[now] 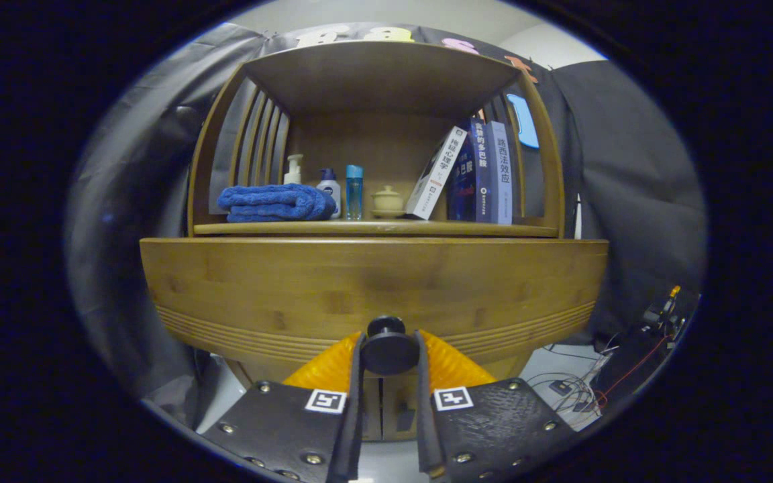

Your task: Pull open the drawer, take out the items inside it, and place them on the countertop above the cabinet.

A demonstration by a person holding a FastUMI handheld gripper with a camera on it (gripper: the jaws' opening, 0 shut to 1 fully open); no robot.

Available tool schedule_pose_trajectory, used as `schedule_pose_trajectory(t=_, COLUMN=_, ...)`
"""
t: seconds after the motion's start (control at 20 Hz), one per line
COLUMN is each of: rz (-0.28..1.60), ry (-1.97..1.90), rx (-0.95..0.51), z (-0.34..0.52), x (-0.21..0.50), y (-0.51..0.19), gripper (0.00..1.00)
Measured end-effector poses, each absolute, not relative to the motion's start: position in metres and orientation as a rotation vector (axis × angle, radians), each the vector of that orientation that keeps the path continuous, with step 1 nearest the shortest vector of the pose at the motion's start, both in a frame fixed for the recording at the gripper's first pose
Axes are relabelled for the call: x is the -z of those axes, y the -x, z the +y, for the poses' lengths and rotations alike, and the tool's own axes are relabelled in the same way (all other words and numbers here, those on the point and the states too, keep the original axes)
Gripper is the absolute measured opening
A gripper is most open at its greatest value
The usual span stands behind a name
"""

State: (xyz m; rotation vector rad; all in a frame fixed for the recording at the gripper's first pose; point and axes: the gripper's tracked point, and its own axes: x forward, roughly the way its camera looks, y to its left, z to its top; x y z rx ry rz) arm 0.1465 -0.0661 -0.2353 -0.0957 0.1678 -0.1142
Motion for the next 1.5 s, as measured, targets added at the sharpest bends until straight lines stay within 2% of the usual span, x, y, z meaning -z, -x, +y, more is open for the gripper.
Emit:
schedule_pose_trajectory(t=0.3, rz=0.228, ry=0.09, rx=0.097, z=-0.061, x=0.243, y=-0.095, gripper=0.34)
schedule_pose_trajectory(t=0.55, rz=0.225, ry=0.094, rx=0.124, z=-0.059, x=0.241, y=-0.062, gripper=0.33)
schedule_pose_trajectory(t=0.85, rz=0.229, ry=0.14, rx=0.092, z=-0.059, x=0.236, y=-0.021, gripper=0.34)
schedule_pose_trajectory(t=1.0, rz=0.194, ry=0.237, rx=0.062, z=-0.048, x=0.228, y=0.0, gripper=0.01)
schedule_pose_trajectory(t=1.1, rz=0.209, ry=0.243, rx=0.001, z=-0.033, x=0.23, y=-0.002, gripper=0.01)
schedule_pose_trajectory(t=1.4, rz=0.144, ry=0.164, rx=0.035, z=-0.04, x=0.172, y=-0.018, gripper=0.03)
schedule_pose_trajectory(t=1.5, rz=0.132, ry=0.153, rx=0.044, z=-0.043, x=0.154, y=-0.032, gripper=0.18)
